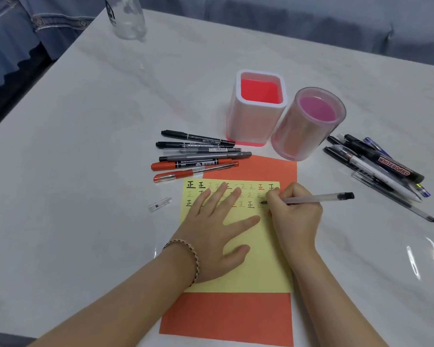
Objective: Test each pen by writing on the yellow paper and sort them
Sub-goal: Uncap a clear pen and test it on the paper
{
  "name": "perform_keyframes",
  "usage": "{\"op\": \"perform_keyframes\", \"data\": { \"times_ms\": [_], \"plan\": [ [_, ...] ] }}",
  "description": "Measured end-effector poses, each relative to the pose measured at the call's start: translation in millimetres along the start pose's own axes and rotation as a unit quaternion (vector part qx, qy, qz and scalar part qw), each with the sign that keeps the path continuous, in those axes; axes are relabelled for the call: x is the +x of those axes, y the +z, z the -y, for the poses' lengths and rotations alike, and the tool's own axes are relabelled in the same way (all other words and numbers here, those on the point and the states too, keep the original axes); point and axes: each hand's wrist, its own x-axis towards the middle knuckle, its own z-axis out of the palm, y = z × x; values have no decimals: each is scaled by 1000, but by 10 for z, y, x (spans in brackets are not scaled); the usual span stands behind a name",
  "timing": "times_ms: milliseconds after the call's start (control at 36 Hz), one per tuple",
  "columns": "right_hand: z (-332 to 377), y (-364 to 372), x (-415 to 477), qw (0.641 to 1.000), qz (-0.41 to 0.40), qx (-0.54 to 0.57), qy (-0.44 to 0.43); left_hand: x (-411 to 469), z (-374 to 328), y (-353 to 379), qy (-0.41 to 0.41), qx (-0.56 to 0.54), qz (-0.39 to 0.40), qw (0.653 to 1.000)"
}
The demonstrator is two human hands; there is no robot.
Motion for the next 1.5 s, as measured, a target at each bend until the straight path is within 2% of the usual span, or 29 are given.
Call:
{"op": "perform_keyframes", "data": {
  "times_ms": [361, 500, 611, 694, 778, 889, 972, 1083, 1167, 1250, 1306, 1417, 1500],
  "plan": [
    [-42, 10, 15, 1000, 6, 6, 10, -8, 16, 24, 14, -1, -8, 1000],
    [2, -33, 9, 997, -33, 63, 27, -10, 19, 21, 15, 10, 0, 1000],
    [61, -107, -19, 990, -55, 121, 47, -26, 17, -10, 21, -28, -46, 998],
    [72, -227, -78, 982, -38, 167, 83, -59, 56, -136, 26, -35, -143, 989],
    [94, -368, -148, 986, -11, 149, 74, -160, 192, -319, -48, -8, -211, 976],
    [125, -514, -218, 986, 34, 136, 90, -352, 455, -449, -216, 34, -183, 959],
    [159, -559, -259, 985, 66, 129, 90, -451, 576, -459, -266, 22, -145, 953],
    [229, -576, -306, 978, 97, 155, 106, -474, 570, -464, -257, 14, -133, 957],
    [310, -583, -346, 970, 115, 183, 111, -411, 402, -551, -274, -79, -148, 947],
    [445, -586, -397, 962, 125, 218, 106, -332, 121, -644, -302, -275, -172, 896],
    [538, -593, -422, 959, 128, 235, 95, -288, -53, -708, -276, -356, -172, 876],
    [649, -622, -452, 953, 131, 265, 71, -248, -314, -813, -206, -398, -159, 880],
    [688, -663, -461, 952, 134, 268, 54, -223, -413, -854, -186, -408, -171, 877]
  ]
}}
